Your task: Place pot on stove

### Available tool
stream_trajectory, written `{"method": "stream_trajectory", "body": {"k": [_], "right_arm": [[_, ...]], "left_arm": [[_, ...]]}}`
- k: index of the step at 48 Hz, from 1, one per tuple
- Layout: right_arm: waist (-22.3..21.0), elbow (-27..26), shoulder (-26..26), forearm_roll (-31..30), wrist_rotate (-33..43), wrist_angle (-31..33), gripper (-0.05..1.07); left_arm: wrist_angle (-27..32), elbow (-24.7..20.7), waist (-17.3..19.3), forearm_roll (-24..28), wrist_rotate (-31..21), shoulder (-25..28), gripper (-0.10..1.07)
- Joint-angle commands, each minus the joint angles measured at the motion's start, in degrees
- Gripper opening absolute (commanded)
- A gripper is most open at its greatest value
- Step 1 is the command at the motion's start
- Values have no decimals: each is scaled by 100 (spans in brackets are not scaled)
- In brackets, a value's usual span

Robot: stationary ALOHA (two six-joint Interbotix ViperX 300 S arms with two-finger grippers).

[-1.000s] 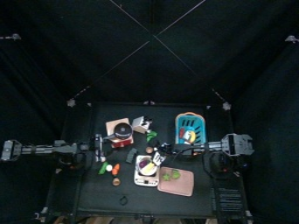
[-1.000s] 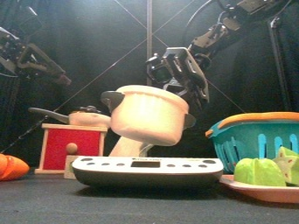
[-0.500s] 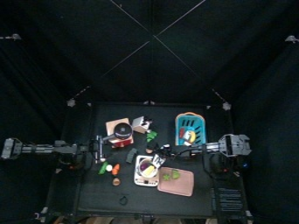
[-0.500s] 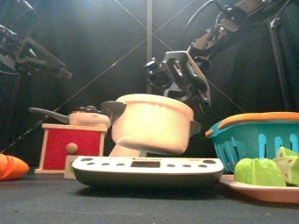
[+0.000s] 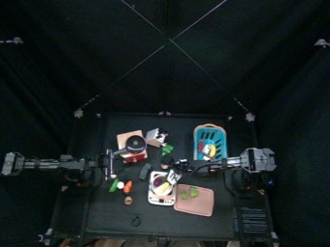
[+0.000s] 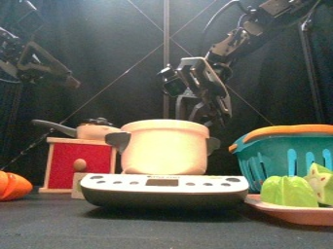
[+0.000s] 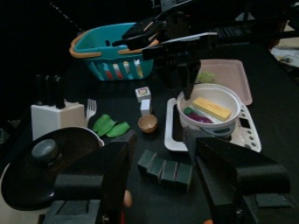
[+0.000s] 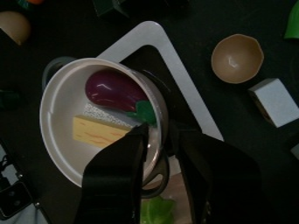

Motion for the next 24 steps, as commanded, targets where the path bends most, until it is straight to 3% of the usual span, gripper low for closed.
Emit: {"method": "stream_trajectory", "body": {"k": [1,9,24], "right_arm": [[-26,-167,-299,-185,-9,202,69],[-9,-193,-316,-290,-18,290,69],[-26,-193,-694,-615,-88,-167,69]], "left_arm": [[-26,-70,9,0,9,9,85],[-26,-70,9,0,9,9,85],[-26,-44,9,18,9,9,85]]}}
